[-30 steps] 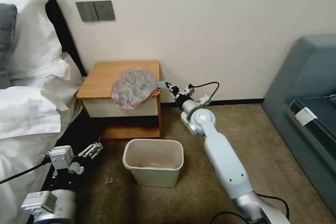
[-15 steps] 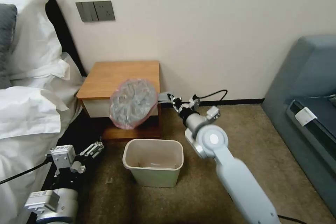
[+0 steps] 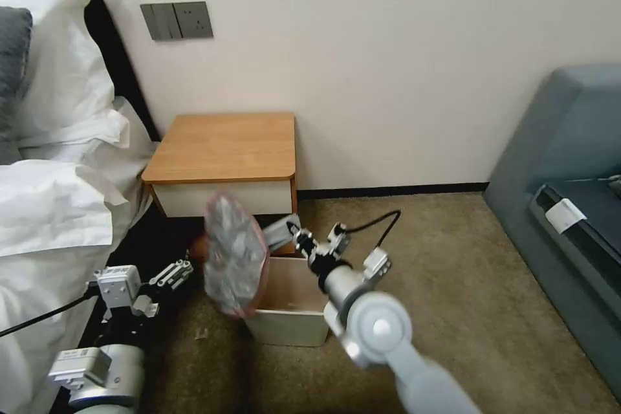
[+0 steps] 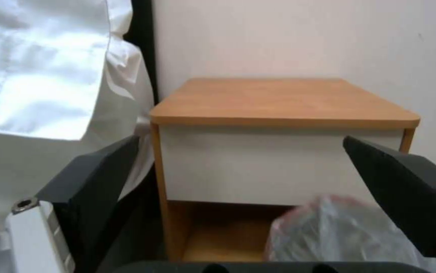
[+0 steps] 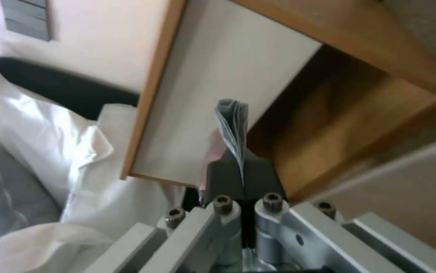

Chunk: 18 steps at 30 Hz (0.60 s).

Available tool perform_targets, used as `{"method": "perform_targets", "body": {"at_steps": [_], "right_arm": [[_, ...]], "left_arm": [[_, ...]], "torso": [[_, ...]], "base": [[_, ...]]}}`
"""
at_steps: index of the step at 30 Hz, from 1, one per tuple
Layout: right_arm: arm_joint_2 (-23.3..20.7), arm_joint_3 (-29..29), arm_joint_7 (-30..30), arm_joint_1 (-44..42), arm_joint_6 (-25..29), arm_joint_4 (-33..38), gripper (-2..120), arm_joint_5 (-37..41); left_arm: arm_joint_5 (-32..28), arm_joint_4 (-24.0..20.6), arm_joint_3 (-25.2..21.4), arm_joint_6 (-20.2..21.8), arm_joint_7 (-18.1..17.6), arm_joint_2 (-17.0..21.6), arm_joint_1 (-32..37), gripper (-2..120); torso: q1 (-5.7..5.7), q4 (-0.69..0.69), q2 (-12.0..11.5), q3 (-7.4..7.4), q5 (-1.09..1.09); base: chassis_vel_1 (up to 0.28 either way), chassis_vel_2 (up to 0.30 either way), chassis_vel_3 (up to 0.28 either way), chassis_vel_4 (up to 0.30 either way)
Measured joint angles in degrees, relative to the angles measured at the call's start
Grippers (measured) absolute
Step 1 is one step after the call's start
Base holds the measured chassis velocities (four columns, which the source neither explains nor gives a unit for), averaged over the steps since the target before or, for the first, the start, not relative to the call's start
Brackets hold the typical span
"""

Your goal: Pick up the garbage bag from the table and place it over the trash can.

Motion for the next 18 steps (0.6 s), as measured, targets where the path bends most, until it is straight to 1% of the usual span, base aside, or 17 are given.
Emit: {"method": "perform_targets", "body": {"at_steps": [5,7,13,14,15,16,17,18], "right_arm": [[-2.47,0.73,-1.05,-3.64,0.12,0.96,0,-1.39],[-3.58,0.88,-1.78,-5.51,0.16,1.23,0,-3.2],[-3.59,0.85,-2.74,-6.78,0.36,0.46,0,-6.67],[-3.23,0.75,-2.7,-6.8,0.3,0.09,7,-7.07],[-2.96,0.62,-2.25,-6.74,0.07,-0.12,12,-7.2],[-2.96,0.62,-2.25,-6.74,0.07,-0.12,12,-7.2],[-2.81,0.6,-1.73,-6.68,-0.14,-0.31,19,-7.21],[-2.77,0.6,-1.07,-6.67,-0.49,-0.34,22,-7.21]], "left_arm": [[0.12,0.67,0.4,-0.45,0.01,-0.37,-0.29,100],[0.2,1.01,0.53,-0.73,0.02,-0.6,-0.43,100],[0.33,1.52,0.61,-1.06,0.04,-0.7,-0.54,100],[0.38,1.73,0.63,-1.19,0.05,-0.69,-0.55,100],[0.41,1.84,0.65,-1.27,0.05,-0.67,-0.55,100],[0.41,1.84,0.65,-1.27,0.05,-0.67,-0.55,100],[0.42,1.95,0.66,-1.35,0.05,-0.65,-0.55,100],[0.43,2.01,0.66,-1.43,0.05,-0.63,-0.56,100]], "torso": [[0.0,0.0,0.0,0.0,0.0],[0.0,-0.01,0.0,0.0,0.0],[0.0,0.0,0.0,0.0,0.0],[0.0,0.0,0.0,0.0,0.01],[0.0,0.0,0.0,0.0,0.0],[0.0,0.0,0.0,0.0,0.0],[0.0,0.0,0.0,0.0,0.0],[0.0,0.0,0.0,0.0,0.0]], "base": [[0.0,0.0,0.0,0.0],[0.0,0.0,0.0,0.0],[0.0,0.0,0.0,0.0],[0.0,0.0,0.0,0.0],[0.0,0.0,0.0,0.0],[0.0,0.0,0.0,0.0],[0.0,0.0,0.0,0.0],[0.0,0.0,0.0,0.0]]}}
